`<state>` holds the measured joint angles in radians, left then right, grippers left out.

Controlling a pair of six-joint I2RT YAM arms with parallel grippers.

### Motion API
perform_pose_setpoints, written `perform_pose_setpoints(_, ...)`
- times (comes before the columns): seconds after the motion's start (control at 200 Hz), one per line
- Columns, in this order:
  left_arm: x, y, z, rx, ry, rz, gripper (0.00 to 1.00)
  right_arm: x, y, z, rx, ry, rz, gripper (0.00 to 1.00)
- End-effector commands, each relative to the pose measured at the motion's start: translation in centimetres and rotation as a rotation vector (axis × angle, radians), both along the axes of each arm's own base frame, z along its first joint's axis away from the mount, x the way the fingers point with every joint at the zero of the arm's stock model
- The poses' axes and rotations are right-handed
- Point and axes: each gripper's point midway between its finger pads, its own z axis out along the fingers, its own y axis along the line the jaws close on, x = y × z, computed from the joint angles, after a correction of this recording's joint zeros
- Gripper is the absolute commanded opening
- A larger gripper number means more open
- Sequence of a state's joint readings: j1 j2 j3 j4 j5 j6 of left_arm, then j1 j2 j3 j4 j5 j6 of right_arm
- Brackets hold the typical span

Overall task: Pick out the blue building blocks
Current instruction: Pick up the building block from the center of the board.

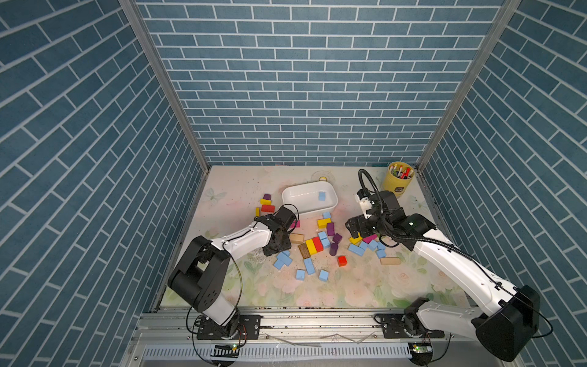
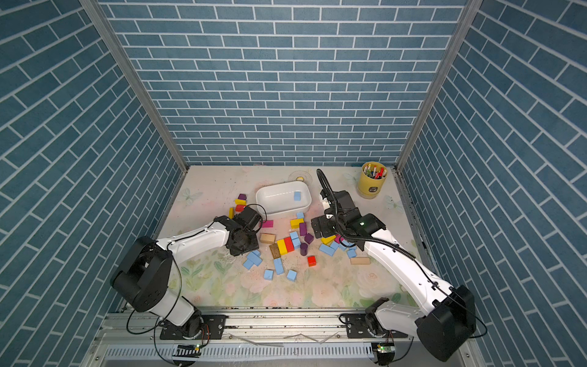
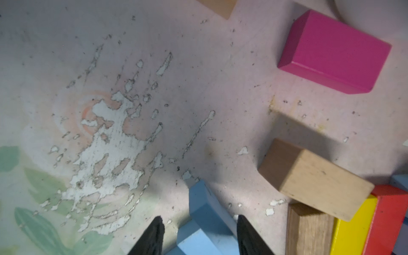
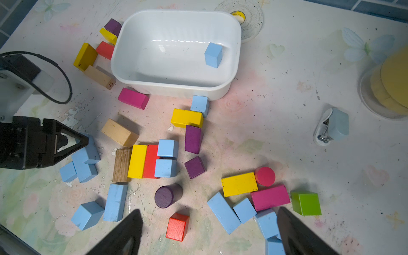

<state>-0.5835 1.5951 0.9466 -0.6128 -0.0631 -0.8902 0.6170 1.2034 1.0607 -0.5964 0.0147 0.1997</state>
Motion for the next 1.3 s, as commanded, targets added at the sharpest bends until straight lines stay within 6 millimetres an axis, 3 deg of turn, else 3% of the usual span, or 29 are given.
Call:
perform_pose_setpoints(0.0,0.4,-0.3,-0.2,-0.002,-0.015,0.012,0.53,0.6,0.5,0.8,-0.003,-0.043,0.030,0.95)
perform_pose_setpoints(0.525,1.1,-0.5,-1.9,0.027,-0.005,0.022,0.38,0.2,-0.6,0.2,-0.023,-0.053,0.000,0.95)
perform_pose_setpoints(0.85,1.8,-0.5,-1.2,0.029,-0.034,0.028,0.10,0.5,-0.6,0.3,-0.029,-0.052,-0.006,0.95)
perform_pose_setpoints(0.935,2.1,-0.2,-0.1,0.032,-0.065,0.034,0.00,0.5,-0.6,0.4,-0.025,-0.056,-0.007,0.95)
perform_pose_setpoints(1.05,3.0,0.1,2.5,0.038,-0.134,0.031,0.00,0.5,-0.7,0.6,-0.022,-0.064,-0.013,0.95)
perform_pose_setpoints(1.295,5.9,0.2,11.5,0.038,-0.353,0.000,0.00,0.4,-1.1,2.2,0.018,-0.127,-0.034,0.95)
